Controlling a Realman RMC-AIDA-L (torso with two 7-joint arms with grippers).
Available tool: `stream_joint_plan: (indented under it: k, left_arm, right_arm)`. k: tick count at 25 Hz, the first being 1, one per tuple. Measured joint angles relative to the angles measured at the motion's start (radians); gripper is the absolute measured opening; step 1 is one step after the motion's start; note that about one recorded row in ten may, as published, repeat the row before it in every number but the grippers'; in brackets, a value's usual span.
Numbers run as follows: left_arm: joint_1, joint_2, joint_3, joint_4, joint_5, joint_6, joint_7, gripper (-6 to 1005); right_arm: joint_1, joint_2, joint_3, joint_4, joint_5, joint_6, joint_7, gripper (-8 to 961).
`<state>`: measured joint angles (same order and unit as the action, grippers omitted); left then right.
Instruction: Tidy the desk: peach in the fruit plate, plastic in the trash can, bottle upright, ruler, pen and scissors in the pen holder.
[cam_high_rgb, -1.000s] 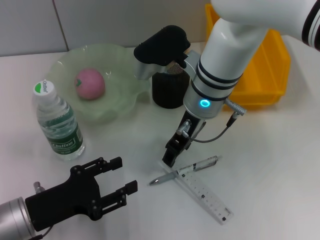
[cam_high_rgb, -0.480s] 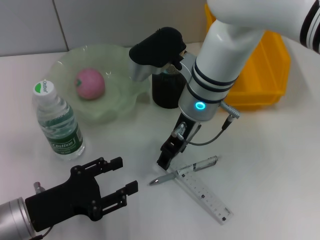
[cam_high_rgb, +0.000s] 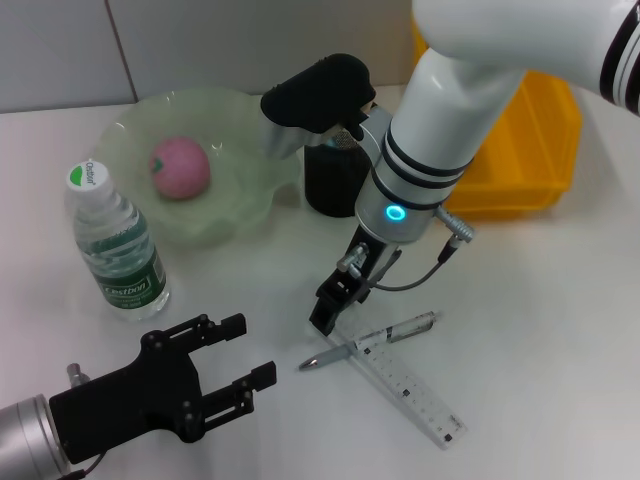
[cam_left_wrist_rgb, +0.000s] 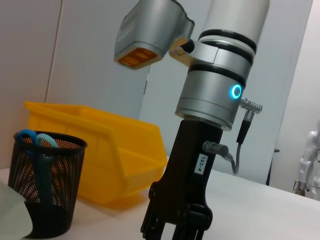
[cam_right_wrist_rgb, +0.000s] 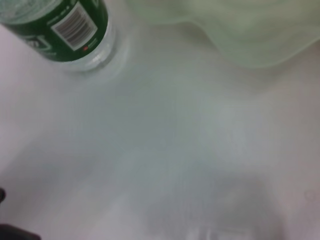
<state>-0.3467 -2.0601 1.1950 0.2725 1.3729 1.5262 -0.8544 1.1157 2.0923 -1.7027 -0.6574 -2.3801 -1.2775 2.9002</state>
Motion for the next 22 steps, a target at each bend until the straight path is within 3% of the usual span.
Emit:
stream_joint_plan:
  k: [22]
  left_arm:
    - [0.003, 0.000, 0.000, 0.013, 0.000, 0.006, 0.000, 669]
  right_arm:
    - [-0.008, 0.000, -0.048, 0.011, 0.030, 0.019, 0.017, 630]
